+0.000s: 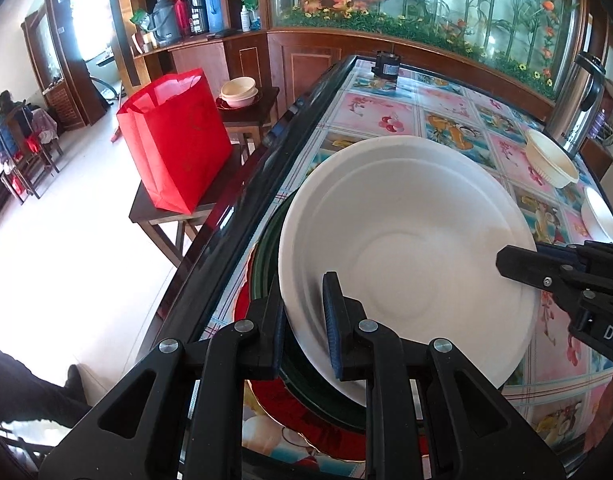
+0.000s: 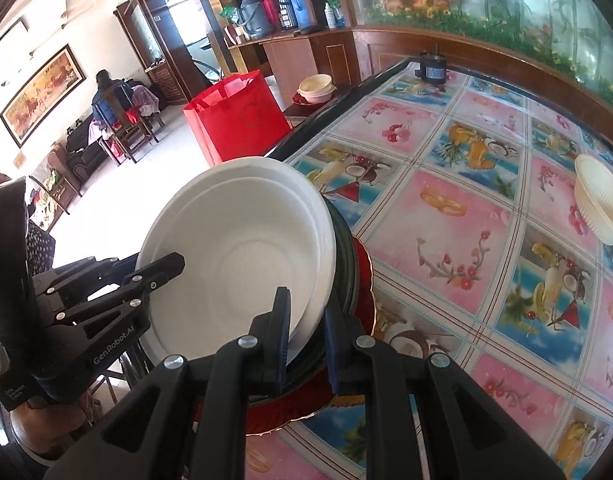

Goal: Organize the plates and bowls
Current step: 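Lower the white bowl into the green basin with the left tool, then open the left tool to release the white bowl into the basin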

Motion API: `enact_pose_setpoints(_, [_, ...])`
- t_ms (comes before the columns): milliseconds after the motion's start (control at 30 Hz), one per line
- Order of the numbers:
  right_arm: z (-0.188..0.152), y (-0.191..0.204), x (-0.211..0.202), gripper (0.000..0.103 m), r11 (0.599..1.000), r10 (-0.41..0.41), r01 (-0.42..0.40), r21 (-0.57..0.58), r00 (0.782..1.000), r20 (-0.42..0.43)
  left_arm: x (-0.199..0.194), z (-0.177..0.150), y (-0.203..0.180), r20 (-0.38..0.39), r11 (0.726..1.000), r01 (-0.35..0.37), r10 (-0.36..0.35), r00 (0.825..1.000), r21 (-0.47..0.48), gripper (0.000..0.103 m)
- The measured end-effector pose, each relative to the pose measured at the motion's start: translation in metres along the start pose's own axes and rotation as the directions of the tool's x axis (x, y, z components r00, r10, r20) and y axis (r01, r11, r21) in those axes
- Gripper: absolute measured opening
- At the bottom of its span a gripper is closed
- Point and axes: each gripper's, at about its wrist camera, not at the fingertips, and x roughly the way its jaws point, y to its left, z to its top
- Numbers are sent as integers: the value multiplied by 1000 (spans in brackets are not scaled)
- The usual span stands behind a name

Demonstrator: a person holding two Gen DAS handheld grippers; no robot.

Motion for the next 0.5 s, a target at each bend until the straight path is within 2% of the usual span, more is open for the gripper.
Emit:
enact_pose_setpoints(267, [1, -3, -4, 17, 1000, -11, 11, 6, 1000, 14, 1, -1, -2, 3, 1000, -16, 16, 1000, 7, 19])
enact_pose_setpoints(333, [0, -6, -6, 18, 1000, -27, 26, 12, 999, 20, 2, -1, -1, 1, 1000, -3, 3, 1000, 3, 22])
enact_pose_setpoints(500, [-3, -13, -11, 21, 999, -2, 1, 39, 1000, 28, -5, 0, -2, 26, 1000, 0, 0, 1000, -5, 30])
